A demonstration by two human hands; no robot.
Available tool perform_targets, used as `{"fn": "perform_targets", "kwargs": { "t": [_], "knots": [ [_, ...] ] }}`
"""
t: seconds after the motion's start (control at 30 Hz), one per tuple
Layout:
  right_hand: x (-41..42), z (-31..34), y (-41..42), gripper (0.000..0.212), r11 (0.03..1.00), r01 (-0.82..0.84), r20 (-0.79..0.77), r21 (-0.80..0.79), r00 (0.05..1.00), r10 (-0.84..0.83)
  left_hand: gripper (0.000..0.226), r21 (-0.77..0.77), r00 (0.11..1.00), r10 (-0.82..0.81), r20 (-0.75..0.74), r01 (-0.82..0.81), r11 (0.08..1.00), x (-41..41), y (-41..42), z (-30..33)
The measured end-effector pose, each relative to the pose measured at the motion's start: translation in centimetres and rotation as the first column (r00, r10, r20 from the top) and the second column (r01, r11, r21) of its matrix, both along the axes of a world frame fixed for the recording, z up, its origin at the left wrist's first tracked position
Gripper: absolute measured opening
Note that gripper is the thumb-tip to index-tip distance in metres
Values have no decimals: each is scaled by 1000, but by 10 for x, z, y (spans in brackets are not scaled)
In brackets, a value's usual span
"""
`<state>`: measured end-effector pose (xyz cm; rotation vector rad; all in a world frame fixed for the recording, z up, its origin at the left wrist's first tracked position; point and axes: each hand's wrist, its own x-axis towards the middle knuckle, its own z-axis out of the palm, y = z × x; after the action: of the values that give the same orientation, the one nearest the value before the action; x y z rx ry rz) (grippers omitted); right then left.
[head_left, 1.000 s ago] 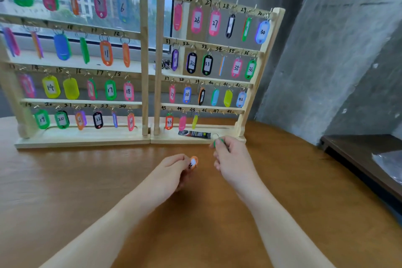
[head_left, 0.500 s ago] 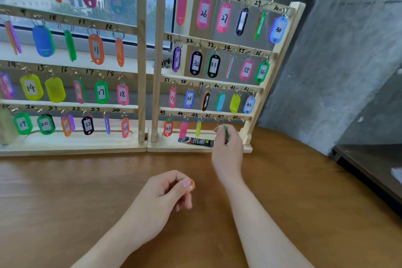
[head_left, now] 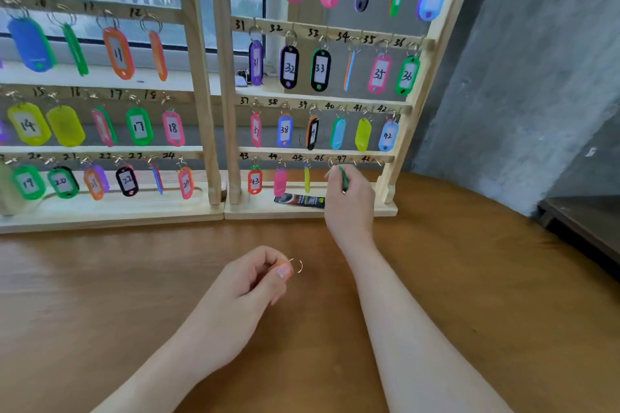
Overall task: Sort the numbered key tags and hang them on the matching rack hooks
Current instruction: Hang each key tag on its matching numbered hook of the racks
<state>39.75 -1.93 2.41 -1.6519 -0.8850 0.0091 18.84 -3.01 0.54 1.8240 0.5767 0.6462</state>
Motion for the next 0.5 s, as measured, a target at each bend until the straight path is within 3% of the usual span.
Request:
{"fn": "perform_targets", "kwargs": {
  "t": [0.2,0.4,0.5],
  "knots": [
    [3,-8,-4,33,995,17,29,-97,999,-15,22,62,993,122,1,-122,991,15,2,11],
    [7,-14,-13,42,988,17,-7,-154,1000,-19,17,40,973,194,121,-200,979,67,24,32],
    [17,-12,-17,27,992,67,-125,-103,989,-80,15,45,962,232,146,-241,970,97,37,42]
  ]
}}
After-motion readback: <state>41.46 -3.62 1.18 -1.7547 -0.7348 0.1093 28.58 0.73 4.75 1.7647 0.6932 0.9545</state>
